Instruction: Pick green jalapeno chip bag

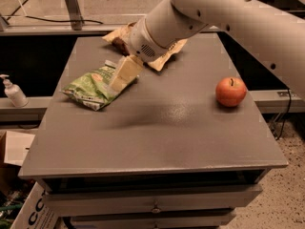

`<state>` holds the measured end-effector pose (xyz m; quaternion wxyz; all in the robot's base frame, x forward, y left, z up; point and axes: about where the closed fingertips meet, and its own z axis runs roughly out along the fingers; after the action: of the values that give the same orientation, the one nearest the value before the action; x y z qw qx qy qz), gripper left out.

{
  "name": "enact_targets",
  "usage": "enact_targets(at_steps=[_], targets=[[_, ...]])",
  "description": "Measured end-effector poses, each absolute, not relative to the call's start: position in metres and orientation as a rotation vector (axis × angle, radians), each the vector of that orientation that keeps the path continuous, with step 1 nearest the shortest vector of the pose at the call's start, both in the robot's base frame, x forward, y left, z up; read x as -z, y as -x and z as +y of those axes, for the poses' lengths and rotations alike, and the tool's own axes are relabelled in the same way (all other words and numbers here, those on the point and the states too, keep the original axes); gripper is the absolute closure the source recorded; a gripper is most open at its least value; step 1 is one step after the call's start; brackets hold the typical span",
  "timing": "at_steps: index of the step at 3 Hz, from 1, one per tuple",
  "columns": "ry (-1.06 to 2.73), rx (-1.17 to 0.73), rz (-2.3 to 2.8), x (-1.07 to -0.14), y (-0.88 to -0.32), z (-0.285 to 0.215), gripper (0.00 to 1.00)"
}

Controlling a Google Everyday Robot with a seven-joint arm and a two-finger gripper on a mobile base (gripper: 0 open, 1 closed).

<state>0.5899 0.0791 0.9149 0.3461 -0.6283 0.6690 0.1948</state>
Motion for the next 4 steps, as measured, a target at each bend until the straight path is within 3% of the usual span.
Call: enact_targets(at_steps=[4], targets=[[1.605, -0.594, 1.83, -0.844, -0.627, 0.126, 0.04]])
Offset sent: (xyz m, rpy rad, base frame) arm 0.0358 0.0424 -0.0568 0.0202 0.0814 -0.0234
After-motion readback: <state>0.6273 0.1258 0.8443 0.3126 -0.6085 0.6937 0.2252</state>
